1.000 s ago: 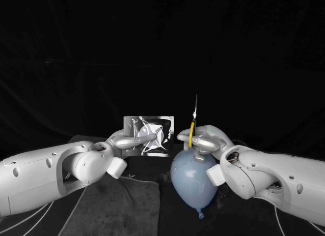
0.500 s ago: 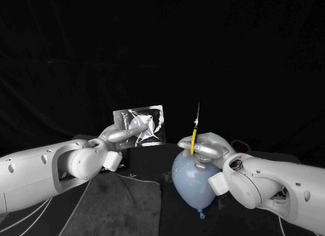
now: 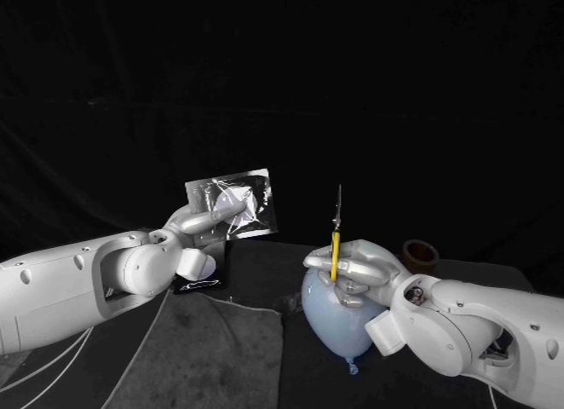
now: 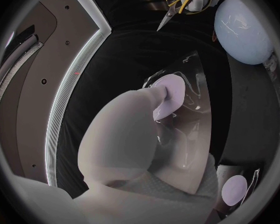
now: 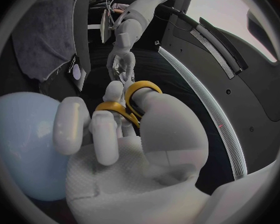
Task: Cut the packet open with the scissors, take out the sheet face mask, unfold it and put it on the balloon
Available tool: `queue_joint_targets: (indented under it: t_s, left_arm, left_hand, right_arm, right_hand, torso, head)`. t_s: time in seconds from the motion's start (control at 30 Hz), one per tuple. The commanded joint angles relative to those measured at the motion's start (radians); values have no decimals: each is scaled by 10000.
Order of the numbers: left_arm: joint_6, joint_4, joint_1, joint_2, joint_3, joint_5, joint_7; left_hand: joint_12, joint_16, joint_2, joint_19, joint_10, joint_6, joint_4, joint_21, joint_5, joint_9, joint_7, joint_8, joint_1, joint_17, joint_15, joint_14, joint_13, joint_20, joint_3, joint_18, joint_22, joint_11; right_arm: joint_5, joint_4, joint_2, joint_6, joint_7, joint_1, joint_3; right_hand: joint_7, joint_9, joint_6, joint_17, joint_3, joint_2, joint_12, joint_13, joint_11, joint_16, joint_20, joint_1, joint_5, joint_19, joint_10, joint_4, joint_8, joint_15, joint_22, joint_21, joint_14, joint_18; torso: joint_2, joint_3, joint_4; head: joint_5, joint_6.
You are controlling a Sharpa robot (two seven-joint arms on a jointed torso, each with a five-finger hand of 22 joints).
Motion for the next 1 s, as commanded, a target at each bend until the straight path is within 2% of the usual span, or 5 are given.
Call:
queue_joint_targets:
  t_s: [0.03, 0.2, 0.33, 0.73, 1.0]
  left_arm:
    - [-13, -82, 15, 93, 12, 135, 207]
    - [-32, -295, 7, 227, 10, 175, 197]
    - [-45, -417, -2, 323, 5, 196, 156]
    - [-106, -346, -18, 313, -20, 206, -122]
    - [11, -223, -20, 204, -28, 189, -310]
  left_hand:
    - [-28, -54, 12, 55, 69, -29, -49, 48, 33, 312, 3, 64, -65, 16, -5, 21, -2, -13, 28, 193, -5, 22]
    - [-28, -54, 12, 55, 69, -29, -49, 48, 33, 312, 3, 64, -65, 16, -5, 21, -2, -13, 28, 193, -5, 22]
    - [-27, -54, 10, 57, 75, -30, -67, 52, 33, 319, 3, 70, -88, 23, -6, 26, -1, -14, 43, 194, -4, 20]
    - [-26, -52, 10, 58, 81, -31, -82, 56, 33, 325, 3, 76, -113, 29, -8, 32, 0, -15, 57, 194, -4, 19]
    - [-26, -52, 12, 61, 86, -32, -100, 60, 33, 331, 5, 82, -135, 34, -10, 36, 0, -16, 76, 196, -3, 18]
  right_arm:
    - [220, 34, 119, 1160, -130, -42, -32]
    - [29, 52, 448, 1286, -502, -252, -87]
    - [-123, 10, 818, 1297, -737, -509, -104]
    - [-790, -545, 1726, 701, -969, -1269, -116]
    - [-1212, -735, 1954, 169, -832, -1507, -116]
  right_hand:
    - [-56, 101, -45, 2498, -52, 50, 10787, 2500, -713, 240, 2, 0, 58, 146, 2380, 69, 189, -24, 1819, 280, 1026, -121]
    - [-195, 749, 27, 2635, -162, -230, 11426, 2801, -828, 298, -64, -106, 1519, 310, 2515, 172, 842, -104, 1963, 664, 1055, -190]
    - [-248, 1266, -128, 2635, -123, -227, 11426, 2801, -864, 298, -97, -164, 1741, 409, 2515, 367, 1260, -140, 2034, 898, 1055, -237]
    - [-309, 1768, -338, 2635, -353, -636, 11426, 2801, -911, 298, -140, -435, 1033, 346, 2515, 713, 1691, -183, 1998, 795, 1055, -213]
    - [10, 1349, -849, 2367, -1034, -1198, 9389, 1962, -658, 186, 8, -799, 248, 111, 1921, 1286, 1031, 12, 1858, 320, 992, -126]
  torso:
    - [-45, 8, -8]
    - [-76, 25, -32]
    - [-75, 29, -12]
    - [-49, 11, -2]
    - [-52, -2, -12]
  head:
    - [75, -39]
    - [242, -73]
    - [350, -136]
    - [710, -423]
    - [813, -533]
